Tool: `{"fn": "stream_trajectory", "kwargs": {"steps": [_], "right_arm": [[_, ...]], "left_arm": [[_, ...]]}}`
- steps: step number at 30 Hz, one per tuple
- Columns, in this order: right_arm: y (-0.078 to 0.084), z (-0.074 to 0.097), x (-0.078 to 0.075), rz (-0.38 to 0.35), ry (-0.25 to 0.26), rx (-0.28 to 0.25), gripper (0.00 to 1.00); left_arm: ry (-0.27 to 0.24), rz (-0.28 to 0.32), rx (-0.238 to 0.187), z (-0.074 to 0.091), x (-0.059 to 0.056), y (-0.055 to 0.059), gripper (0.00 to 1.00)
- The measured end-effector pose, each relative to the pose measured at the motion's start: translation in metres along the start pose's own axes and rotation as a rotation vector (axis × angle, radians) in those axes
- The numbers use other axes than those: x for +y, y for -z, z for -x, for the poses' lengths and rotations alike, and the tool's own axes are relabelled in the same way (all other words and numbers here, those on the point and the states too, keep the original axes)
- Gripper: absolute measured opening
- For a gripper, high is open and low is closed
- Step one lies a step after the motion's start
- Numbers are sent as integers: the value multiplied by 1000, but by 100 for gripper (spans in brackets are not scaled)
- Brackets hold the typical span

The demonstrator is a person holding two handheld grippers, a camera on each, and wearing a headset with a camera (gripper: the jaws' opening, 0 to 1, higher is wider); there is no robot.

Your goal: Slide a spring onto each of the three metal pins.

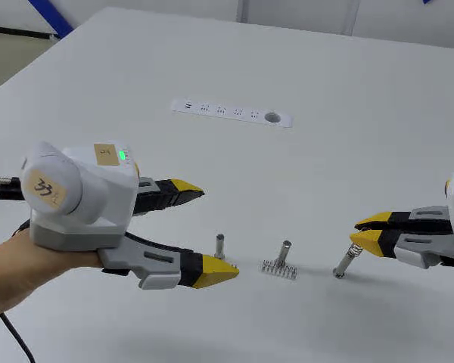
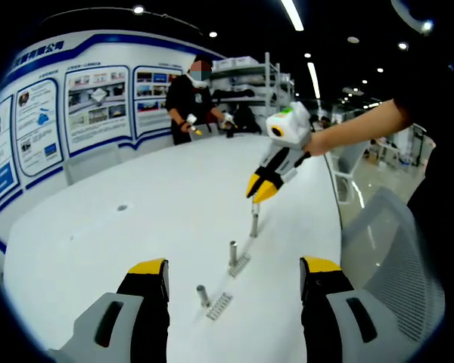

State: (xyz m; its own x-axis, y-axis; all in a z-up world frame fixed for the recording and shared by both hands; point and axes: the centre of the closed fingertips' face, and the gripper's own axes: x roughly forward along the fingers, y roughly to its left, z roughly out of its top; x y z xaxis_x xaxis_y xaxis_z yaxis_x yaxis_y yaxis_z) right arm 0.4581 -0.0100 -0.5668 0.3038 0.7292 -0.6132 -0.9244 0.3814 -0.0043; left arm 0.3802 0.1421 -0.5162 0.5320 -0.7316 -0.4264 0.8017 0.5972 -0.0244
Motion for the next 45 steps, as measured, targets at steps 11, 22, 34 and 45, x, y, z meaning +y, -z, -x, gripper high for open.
{"fn": "stream_trajectory", "kwargs": {"steps": [11, 22, 34, 45], "right_arm": [[6, -7, 3, 18, -10, 33, 11], [20, -19, 4, 35, -21, 72, 11], [35, -30, 5, 41, -16, 114, 11], [47, -36, 6, 43, -15, 140, 11]], "left_arm": [[-17, 4, 7, 1, 2, 1, 72], [-16, 8, 14, 3, 1, 3, 71], [-21, 9, 18, 7, 3, 5, 71], [-24, 9, 20, 11, 4, 5, 71]]}}
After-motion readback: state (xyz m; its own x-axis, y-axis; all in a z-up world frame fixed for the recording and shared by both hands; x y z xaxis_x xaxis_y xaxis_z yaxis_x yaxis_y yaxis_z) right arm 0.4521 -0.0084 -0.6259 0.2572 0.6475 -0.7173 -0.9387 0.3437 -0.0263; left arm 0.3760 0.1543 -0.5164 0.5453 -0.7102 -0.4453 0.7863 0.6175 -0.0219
